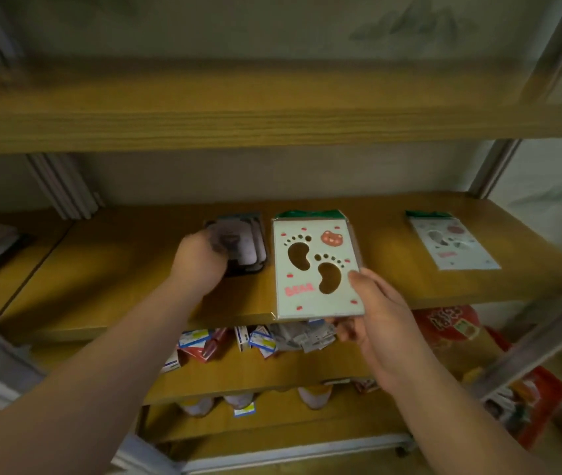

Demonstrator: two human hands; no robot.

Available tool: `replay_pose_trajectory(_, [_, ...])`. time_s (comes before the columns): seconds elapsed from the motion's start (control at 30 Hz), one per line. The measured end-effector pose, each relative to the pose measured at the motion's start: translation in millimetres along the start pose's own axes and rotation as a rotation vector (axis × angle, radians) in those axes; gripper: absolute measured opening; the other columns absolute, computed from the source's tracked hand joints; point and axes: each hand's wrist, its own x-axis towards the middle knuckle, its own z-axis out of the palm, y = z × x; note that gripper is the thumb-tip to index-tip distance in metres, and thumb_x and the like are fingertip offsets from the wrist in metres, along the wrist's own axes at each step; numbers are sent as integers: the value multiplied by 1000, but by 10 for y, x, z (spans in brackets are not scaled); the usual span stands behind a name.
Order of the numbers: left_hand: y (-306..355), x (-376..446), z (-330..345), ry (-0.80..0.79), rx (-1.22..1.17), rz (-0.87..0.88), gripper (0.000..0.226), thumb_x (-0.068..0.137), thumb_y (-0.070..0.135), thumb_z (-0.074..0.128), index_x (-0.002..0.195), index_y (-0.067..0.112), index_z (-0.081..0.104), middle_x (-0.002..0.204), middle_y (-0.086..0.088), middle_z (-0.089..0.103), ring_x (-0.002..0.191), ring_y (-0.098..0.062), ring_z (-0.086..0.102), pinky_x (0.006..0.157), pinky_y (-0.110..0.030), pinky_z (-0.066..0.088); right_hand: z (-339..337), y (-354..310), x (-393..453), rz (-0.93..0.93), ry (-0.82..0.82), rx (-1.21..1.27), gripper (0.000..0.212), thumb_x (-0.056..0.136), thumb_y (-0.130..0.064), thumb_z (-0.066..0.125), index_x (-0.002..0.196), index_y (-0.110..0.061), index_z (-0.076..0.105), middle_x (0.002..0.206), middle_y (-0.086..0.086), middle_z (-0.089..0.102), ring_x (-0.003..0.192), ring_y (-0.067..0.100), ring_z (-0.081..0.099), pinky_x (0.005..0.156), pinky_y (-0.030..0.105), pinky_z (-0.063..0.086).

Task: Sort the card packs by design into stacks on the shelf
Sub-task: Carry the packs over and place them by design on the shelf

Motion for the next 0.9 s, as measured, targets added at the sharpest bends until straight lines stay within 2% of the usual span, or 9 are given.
replay_pose_trajectory(0.1, [-36, -46, 49, 12, 20, -16, 25, 102, 14, 46, 117, 10, 66, 104, -15, 66, 92, -32, 61, 63, -29, 39, -112, -40, 53, 15, -29, -34, 26, 98, -35, 60, 124, -28, 59, 97, 4, 78, 67, 16, 73, 46, 24, 48])
replay_pose_trajectory(0.13, [-31, -63, 50, 15, 36, -20, 24, 102, 15, 46, 117, 12, 65, 106, -14, 65, 95, -31, 61, 64, -29, 39, -150, -53, 67, 19, -38, -40, 23, 98, -35, 59, 121, -29, 60, 95, 2, 78, 67, 15, 73, 46, 24, 48])
replay_pose_trajectory(0.23, [77, -141, 66, 60, 152, 54, 32, 98, 14, 50, 126, 11, 65, 128, -15, 61, 116, -33, 54, 90, -39, 46, -279, -102, 105, 3, -50, -52, 14, 99, -35, 59, 113, -33, 60, 94, 0, 78, 69, 15, 74, 47, 25, 50])
replay_pose_trajectory(0.3, [250, -247, 114, 104, 182, 137, 37, 96, 16, 55, 131, 11, 63, 136, -12, 58, 126, -31, 50, 105, -43, 44, -387, -130, 148, -23, -32, -60, 13, 100, -34, 58, 112, -33, 61, 96, -1, 78, 72, 14, 74, 48, 25, 49])
replay_pose_trajectory(0.47, [805, -512, 381, 55, 171, 357, 38, 89, 13, 66, 127, 9, 67, 139, -12, 58, 133, -30, 46, 113, -43, 36, -769, -214, 327, -89, 43, -108, 16, 101, -32, 56, 116, -28, 62, 94, -1, 78, 62, 13, 65, 46, 24, 45])
replay_pose_trajectory(0.6, [1172, -666, 638, 47, 152, 555, 39, 81, 2, 70, 120, 7, 67, 128, -14, 64, 127, -22, 44, 110, -38, 29, -1231, -364, 497, -123, 99, -183, 21, 100, -38, 57, 120, -34, 60, 96, -7, 77, 66, 11, 69, 51, 24, 50])
replay_pose_trajectory(0.7, [1407, -698, 828, -21, 88, 519, 46, 85, 10, 66, 131, 10, 62, 137, -9, 59, 131, -26, 47, 108, -32, 33, -1634, -516, 631, -129, 134, -221, 28, 100, -39, 56, 126, -31, 58, 99, -6, 77, 71, 12, 71, 56, 25, 53])
replay_pose_trajectory(0.83, [1650, -723, 1068, -36, 73, 524, 47, 90, 23, 65, 137, 15, 59, 145, -3, 54, 134, -19, 41, 109, -24, 26, -2140, -736, 851, -109, 162, -202, 27, 102, -34, 55, 124, -20, 60, 95, 2, 78, 70, 15, 66, 59, 27, 54])
replay_pose_trajectory(0.9, [1715, -700, 1158, -37, 91, 537, 45, 91, 25, 66, 135, 16, 60, 146, -4, 54, 137, -20, 41, 110, -22, 22, -2319, -837, 982, -103, 207, -277, 25, 102, -32, 55, 121, -19, 62, 87, 3, 77, 67, 15, 64, 57, 26, 53])
